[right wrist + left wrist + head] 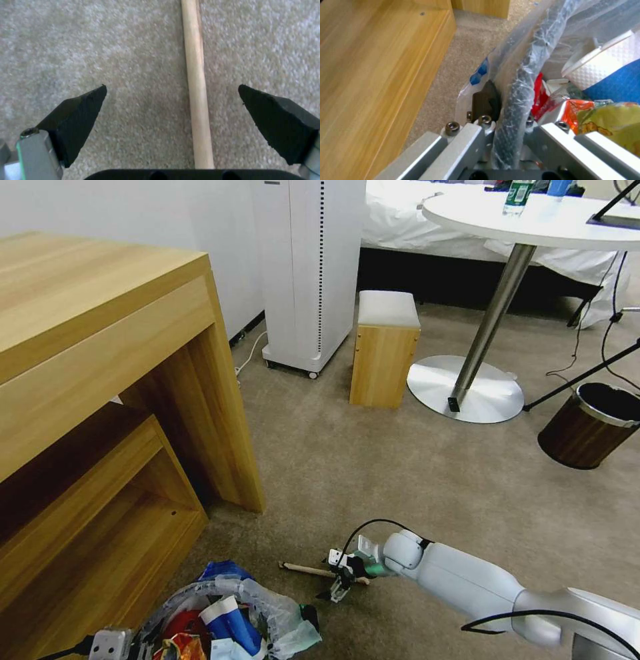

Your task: Pick up the trash bin and place the garbage on the floor into it.

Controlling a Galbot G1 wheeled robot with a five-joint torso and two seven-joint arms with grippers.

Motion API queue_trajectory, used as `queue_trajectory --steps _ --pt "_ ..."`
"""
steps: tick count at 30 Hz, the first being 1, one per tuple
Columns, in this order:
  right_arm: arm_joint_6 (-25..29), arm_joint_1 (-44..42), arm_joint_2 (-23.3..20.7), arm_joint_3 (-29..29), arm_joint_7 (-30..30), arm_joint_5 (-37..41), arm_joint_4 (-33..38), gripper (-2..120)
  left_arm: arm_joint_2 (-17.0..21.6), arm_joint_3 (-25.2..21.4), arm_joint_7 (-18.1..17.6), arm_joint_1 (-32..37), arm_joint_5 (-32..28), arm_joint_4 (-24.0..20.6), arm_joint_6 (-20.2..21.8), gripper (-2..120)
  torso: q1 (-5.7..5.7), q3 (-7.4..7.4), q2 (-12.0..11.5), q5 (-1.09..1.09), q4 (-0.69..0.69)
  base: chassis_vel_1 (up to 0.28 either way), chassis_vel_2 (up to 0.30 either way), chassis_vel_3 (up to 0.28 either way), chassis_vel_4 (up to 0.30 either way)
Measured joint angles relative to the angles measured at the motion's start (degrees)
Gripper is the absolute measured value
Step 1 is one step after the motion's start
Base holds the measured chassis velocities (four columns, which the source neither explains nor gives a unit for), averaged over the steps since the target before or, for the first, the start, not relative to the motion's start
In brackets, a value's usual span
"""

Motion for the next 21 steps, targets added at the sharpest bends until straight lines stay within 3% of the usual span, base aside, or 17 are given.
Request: queue_trajectory --steps 21 --pt "1.96 -0.87 5.27 1.24 -0.53 -1.77 -4.9 100 1.05 0.77 -0.08 -0.45 0.59 1.48 -0.47 0 0.0 0.0 0.0 0.01 0.01 0.0 0.0 0.0 0.0"
